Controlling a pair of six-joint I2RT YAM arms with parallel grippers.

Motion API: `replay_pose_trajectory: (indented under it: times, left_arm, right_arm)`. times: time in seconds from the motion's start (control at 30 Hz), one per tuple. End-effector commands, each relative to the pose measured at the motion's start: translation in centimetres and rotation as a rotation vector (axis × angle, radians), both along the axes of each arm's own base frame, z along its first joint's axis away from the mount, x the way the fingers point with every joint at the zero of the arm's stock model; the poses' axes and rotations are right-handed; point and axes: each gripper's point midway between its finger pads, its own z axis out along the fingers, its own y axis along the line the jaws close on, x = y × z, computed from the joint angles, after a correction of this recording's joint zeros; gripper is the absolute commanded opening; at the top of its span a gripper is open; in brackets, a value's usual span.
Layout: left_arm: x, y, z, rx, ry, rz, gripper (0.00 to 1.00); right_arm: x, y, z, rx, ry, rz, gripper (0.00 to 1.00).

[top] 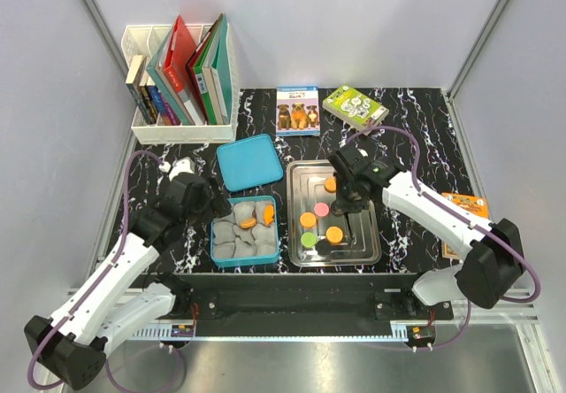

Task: Pack the cookies

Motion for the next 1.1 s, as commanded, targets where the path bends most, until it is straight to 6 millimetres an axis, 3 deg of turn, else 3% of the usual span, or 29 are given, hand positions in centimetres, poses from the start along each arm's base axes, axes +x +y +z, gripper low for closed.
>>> replay_pose_trajectory:
  times: [0.0, 0.27, 0.4, 0.63, 1.07]
  left_arm:
    - [0.6, -0.9, 0.4, -0.035, -0.030, -0.025, 0.99]
    - [0.4, -0.6, 0.2, -0.031, -0.032, -0.023, 0.99]
    - [0.4, -0.6, 0.0, -0.026, -0.028, -0.023, 0.99]
    - [0.5, -0.9, 0.0, -0.030, -0.023, -0.030, 0.99]
    - [0.5, -0.8, -0.1, -0.023, -0.022, -0.029, 0.99]
  right_arm:
    - [1.4, 1.7, 0.9, 0.073, -0.036, 0.014, 0.16]
    - [2.0, 1.3, 0.3, 0.047, -0.049, 0.005, 0.29]
    - [2.0, 0.8, 0.5, 0.037, -0.075, -0.001, 0.48]
    - [2.1, 0.3, -0.8, -0.001, -0.060, 0.001, 0.49]
    - [4.0, 0.5, -3.6, -0.028, -0.027, -0.005, 0.55]
